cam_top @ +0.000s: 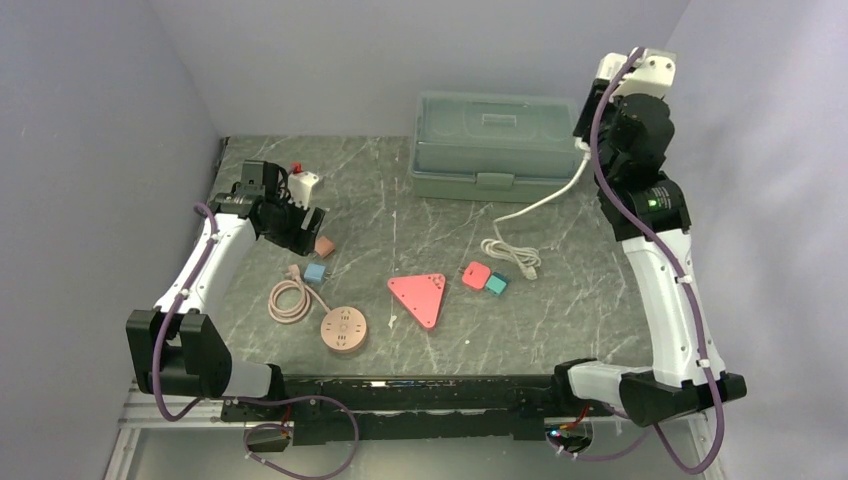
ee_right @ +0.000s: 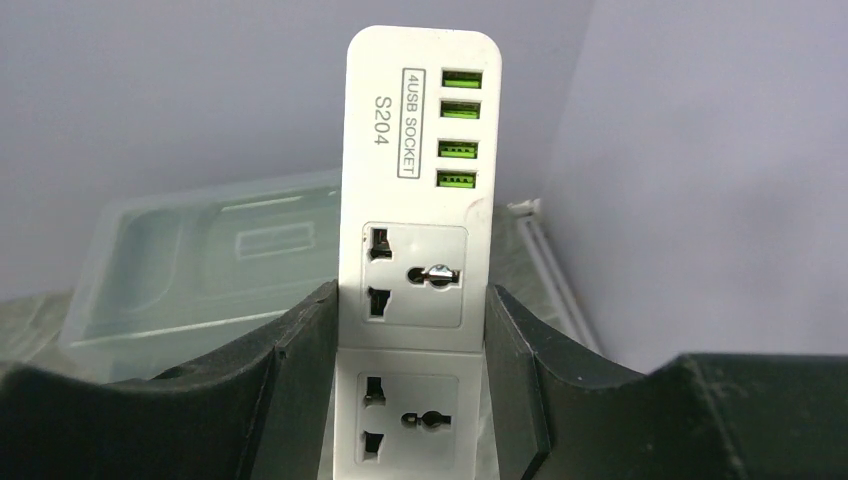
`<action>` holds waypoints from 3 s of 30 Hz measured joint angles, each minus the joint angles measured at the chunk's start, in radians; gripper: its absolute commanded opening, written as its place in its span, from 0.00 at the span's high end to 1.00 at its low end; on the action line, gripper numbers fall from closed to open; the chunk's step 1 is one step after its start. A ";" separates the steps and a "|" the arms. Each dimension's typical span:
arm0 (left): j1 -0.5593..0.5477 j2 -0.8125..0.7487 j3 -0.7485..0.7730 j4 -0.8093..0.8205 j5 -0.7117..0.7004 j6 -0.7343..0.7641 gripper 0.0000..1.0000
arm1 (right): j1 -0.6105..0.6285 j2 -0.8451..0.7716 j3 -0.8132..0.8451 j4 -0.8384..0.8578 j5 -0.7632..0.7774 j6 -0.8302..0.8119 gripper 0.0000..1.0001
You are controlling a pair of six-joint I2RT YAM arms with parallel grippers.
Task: Insert the plug
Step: Move the plug to the center of the board.
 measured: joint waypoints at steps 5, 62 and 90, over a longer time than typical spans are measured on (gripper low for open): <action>0.000 0.000 0.000 -0.003 0.000 0.000 0.18 | -0.016 0.019 0.098 -0.004 0.147 -0.126 1.00; -0.610 0.344 0.296 -0.034 0.040 0.016 0.02 | -0.202 -0.013 -0.566 0.276 0.089 -0.647 1.00; -0.908 0.972 0.841 0.177 0.175 -0.077 0.00 | -0.210 -0.284 -0.761 0.137 -0.416 -0.413 1.00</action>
